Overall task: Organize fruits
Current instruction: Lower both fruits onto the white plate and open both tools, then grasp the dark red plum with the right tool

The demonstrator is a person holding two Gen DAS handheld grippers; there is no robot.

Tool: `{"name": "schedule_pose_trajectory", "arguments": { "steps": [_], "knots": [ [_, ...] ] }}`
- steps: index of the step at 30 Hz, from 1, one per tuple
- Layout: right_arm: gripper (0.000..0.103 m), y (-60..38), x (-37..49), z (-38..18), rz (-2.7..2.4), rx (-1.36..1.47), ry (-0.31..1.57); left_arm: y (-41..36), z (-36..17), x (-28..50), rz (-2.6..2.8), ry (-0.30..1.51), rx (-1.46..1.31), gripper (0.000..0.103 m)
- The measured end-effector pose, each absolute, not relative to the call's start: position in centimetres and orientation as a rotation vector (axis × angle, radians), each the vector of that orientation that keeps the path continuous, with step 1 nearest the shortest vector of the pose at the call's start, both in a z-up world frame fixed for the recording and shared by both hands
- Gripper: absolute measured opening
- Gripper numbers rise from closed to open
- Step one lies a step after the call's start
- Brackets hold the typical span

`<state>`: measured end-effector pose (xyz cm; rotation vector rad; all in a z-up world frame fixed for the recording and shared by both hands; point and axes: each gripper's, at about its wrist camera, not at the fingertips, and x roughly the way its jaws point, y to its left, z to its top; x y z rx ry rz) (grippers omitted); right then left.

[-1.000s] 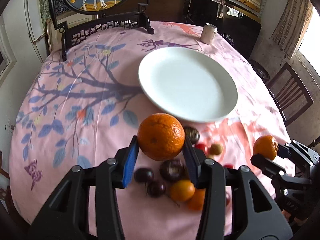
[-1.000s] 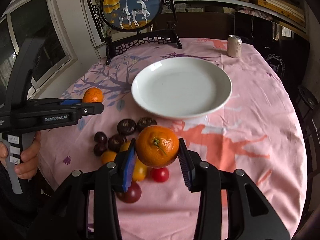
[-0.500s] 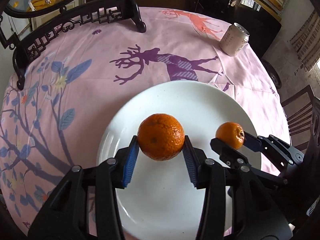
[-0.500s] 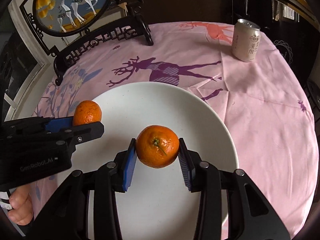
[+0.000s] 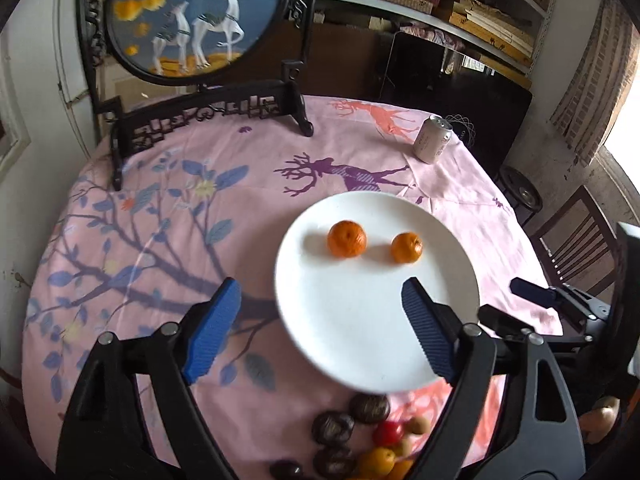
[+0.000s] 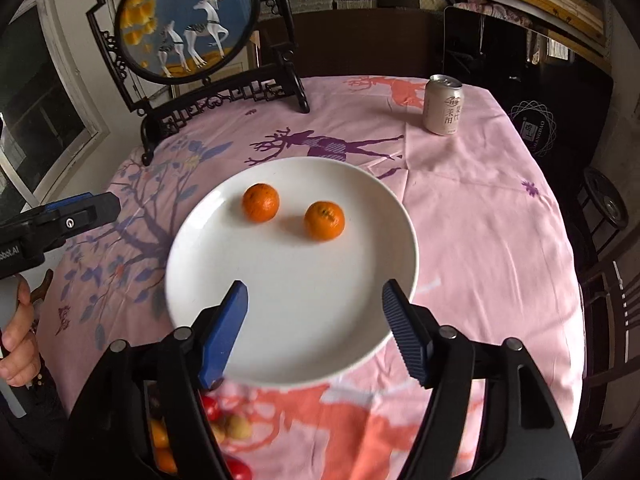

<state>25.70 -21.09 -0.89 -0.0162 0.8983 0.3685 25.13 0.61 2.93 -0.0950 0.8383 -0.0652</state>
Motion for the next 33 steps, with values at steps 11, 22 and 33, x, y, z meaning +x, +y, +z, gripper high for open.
{"name": "schedule_pose_trajectory", "arguments": {
  "steps": [11,22,33],
  "knots": [
    [0.070,-20.0,12.3,-3.0,0.324,0.013,0.878,3.0,-3.1,10.8,-0.028,0.824,-0.096,0.087],
    [0.070,-15.2,7.3,-7.5,0.496,-0.104,1.001,3.3,-6.4,7.6,-0.058,0.923,-0.074,0.087],
    [0.039,-14.8,8.2,-10.0,0.518,-0.106,0.993,2.3,-6.7,6.9,-0.071,0.951,-0.055,0.087]
  ]
}}
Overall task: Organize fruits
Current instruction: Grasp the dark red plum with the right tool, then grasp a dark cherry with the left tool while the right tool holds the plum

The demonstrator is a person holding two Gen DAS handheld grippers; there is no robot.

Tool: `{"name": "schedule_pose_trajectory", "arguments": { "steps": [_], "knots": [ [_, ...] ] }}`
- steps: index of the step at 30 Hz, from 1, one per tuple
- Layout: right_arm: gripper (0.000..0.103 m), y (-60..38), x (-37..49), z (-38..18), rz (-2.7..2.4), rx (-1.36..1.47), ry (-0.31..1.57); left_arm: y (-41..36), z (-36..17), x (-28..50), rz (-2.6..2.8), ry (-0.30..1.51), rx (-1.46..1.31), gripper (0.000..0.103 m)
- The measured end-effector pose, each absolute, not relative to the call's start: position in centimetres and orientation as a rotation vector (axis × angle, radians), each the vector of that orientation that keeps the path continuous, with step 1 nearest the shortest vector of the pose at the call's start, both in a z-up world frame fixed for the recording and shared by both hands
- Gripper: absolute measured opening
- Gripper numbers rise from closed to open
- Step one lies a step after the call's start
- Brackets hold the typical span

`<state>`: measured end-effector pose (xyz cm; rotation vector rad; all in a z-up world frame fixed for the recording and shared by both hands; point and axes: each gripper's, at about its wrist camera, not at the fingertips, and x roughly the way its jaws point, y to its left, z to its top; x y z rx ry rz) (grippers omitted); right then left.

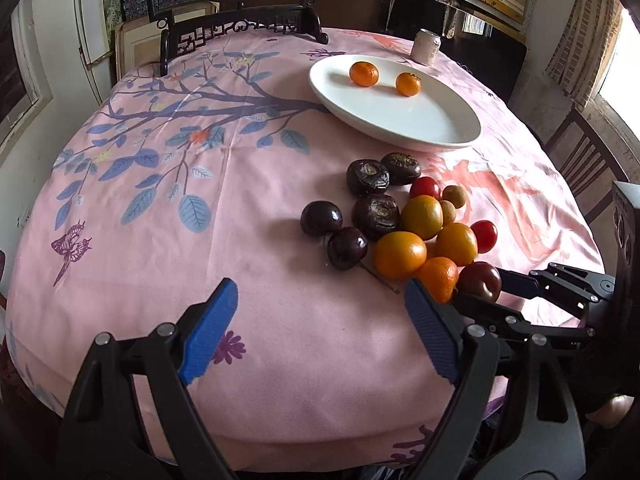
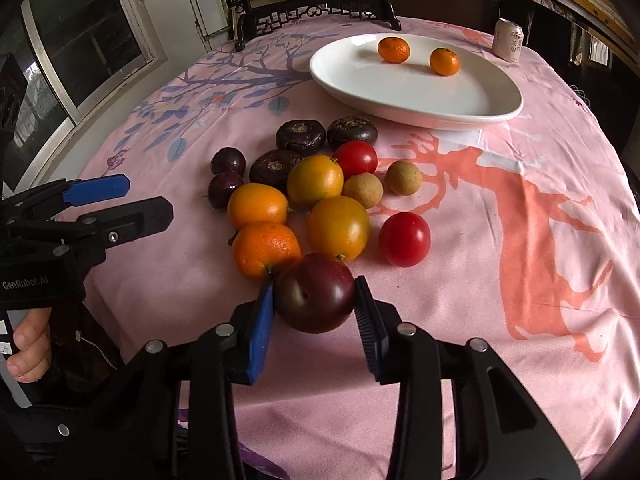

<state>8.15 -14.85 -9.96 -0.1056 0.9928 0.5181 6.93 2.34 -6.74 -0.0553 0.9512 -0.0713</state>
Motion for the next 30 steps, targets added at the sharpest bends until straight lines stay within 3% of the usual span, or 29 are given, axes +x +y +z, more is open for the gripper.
{"name": "schedule_pose_trajectory", "arguments": {
  "steps": [12,15,23,25,26,30],
  "knots": [
    [0.039,-19.9,7.1,-9.0,0.431,-0.011,0.971,2.3,-9.6,9.0,-0.008,1.018,-0.037,0.085],
    [0.039,-20.0,7.1,-9.3,0.446,0.012,0.986,2.7,-10.3,10.2,-0.030,1.038,-0.070,0.066],
    [0.040,-20.0,7.2,-9.5,0.445,0.025,0.998,1.9,-10.5,12.1,-0.078,1.006,-0.097,0.060],
    [0.040,-19.9,7.2,-9.6,0.443,0.025,1.003,1.7,-10.5,12.4,-0.087,1.008,-0.097,0.032],
    [0.040,-20.0,7.2,-9.5,0.443,0.025,1.003,1.6,-10.4,12.3,-0.080,1.010,-0.093,0.029],
    [0.040,-20.0,7.2,-9.3,0.444,0.033,0.994,1.7,-10.3,11.4,-0.088,1.007,-0.107,0.029]
  ]
}}
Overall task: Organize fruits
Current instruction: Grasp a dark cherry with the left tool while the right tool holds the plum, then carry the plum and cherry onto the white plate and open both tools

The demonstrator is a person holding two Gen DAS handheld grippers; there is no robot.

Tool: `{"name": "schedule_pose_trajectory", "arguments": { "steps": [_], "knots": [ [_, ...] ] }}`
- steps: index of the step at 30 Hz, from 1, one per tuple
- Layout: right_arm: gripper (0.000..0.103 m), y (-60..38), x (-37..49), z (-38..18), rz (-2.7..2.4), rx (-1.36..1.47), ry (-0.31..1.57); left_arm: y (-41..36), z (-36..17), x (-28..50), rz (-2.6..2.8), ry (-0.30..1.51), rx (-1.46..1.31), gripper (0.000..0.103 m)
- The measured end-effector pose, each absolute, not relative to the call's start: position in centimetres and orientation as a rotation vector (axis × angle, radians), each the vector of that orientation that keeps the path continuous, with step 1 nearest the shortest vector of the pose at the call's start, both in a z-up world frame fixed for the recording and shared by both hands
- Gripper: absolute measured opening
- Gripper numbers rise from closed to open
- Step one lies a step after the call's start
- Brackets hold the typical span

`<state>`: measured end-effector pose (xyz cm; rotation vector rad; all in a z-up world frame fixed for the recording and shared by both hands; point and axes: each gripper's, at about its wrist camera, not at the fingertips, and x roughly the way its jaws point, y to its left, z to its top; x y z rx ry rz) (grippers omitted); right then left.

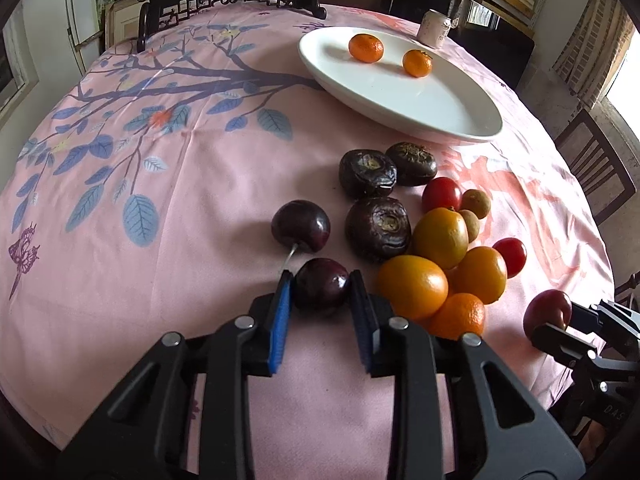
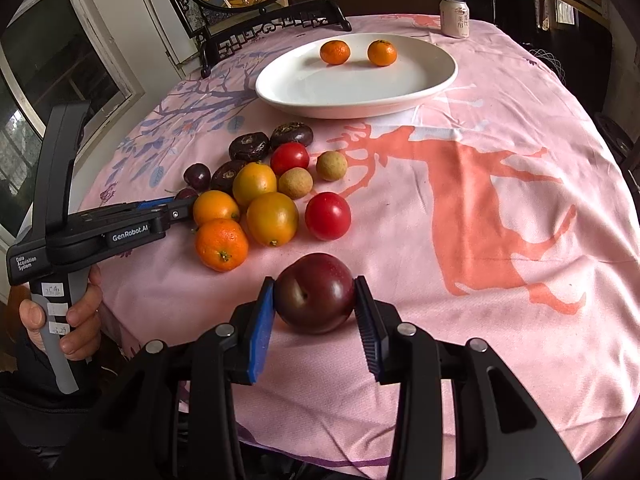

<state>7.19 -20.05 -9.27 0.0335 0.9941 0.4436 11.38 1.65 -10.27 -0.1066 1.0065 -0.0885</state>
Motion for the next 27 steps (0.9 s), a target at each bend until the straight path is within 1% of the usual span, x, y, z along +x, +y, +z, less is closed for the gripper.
{"name": "schedule_pose_trajectory", "arguments": {
  "steps": [5,9,13,19,23,27],
  "knots": [
    [0.040,-19.9,7.1,-8.8,0.453,0.034,0.981,2.4,-8.9,9.4,-0.108,0.985,-0.146,0.029],
    [0.040,-19.9,7.1,-8.3,0.456,0.035,0.967,2.7,-6.7,8.1,-0.130,0.936,-0.156,0.029],
    [0.040,-19.6,7.8,-7.7,0.470,0.021,0.962,2.4,-5.0,9.2,-0.115,0.908,-0.123,0.029],
    [0.039,-19.0,12.0,-4.3,0.475,-0.030,0.895,1.6,-1.9,16.2,-0.120,0.911,-0.079,0.029],
    [0.039,-18.2,18.0,-1.9,0.479,-0.027,0.848,0.0,-0.5,23.4,-0.100,0.929,-0.076,0.029],
    [0.039,-16.9,25.0,-2.6,0.446,-0.043,0.873,-1.6,-1.4,30.1,-0.061,0.969,-0.061,0.029]
  ]
}}
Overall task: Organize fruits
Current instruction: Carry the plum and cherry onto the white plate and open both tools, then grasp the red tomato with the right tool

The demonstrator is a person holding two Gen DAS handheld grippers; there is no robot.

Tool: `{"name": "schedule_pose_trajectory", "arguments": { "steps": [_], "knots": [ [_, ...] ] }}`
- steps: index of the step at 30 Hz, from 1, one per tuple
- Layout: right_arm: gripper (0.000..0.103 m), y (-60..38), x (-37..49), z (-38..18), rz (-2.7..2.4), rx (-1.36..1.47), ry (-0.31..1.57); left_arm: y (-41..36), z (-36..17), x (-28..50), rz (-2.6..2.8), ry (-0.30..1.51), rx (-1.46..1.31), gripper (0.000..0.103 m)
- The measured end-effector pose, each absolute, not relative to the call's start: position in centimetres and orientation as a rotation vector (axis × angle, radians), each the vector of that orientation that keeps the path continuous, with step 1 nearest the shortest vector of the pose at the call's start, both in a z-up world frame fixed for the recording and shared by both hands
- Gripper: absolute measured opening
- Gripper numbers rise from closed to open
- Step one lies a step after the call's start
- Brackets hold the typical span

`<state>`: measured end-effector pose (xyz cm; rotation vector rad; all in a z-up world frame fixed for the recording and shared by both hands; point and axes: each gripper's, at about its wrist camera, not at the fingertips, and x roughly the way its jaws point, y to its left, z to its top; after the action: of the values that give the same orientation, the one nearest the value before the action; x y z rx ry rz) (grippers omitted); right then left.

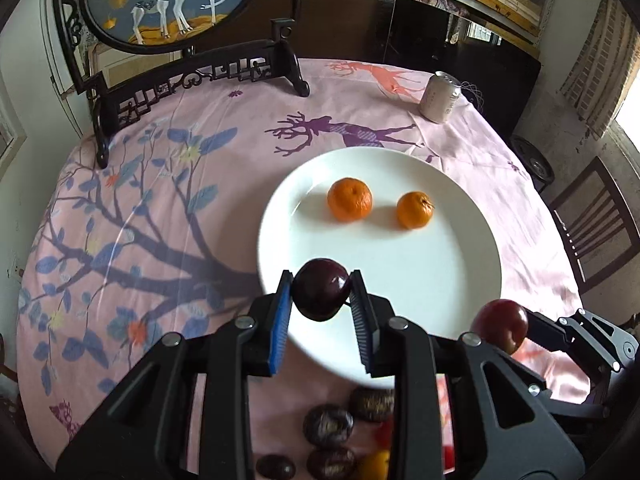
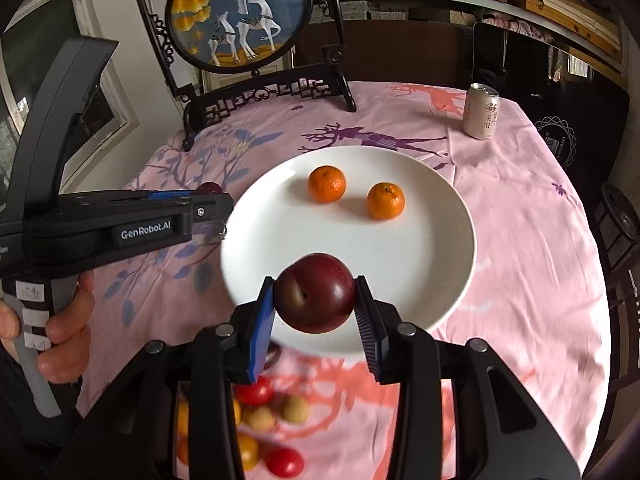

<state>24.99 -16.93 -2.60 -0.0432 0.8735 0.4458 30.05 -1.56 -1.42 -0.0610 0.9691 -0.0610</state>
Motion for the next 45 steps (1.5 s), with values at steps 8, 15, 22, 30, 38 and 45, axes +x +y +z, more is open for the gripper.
{"name": "schedule_pose_trajectory", "arguments": {
  "steps": [8,15,22,30,38,45],
  "knots": [
    [0.039,-15.7,33.8,-7.4,0.417,-0.080,1.014,-2.9,-5.9,36.9,-0.070,1.089,-0.069,0.029],
    [0.049,-14.6,35.8,-8.1,0.413,-0.126,0.996,-3.5,-6.4,39.2,-0.072,1.102,-0.052,0.030],
    [0.059,-16.5,30.3,-3.7,0.369,-0.184,0.910,-1.2,-1.8,34.4,-0.092,1.001,-0.067,0.042],
    [0.070,-20.6,15.1,-1.8,0.354,-0.050,0.788,3.4,0.0,18.1,-0.006,0.788,-0.075,0.077],
    [0.070,-21.0,11.2,-4.1,0.317,0.025,0.873,4.0,-4.5,11.2,-0.009,0.849,-0.119,0.077],
    [0.070,-19.9,9.8,-6.3,0.334,-0.019,0.912,4.9,-4.8,9.6,0.019,0.847,-0.125,0.077]
  ]
}}
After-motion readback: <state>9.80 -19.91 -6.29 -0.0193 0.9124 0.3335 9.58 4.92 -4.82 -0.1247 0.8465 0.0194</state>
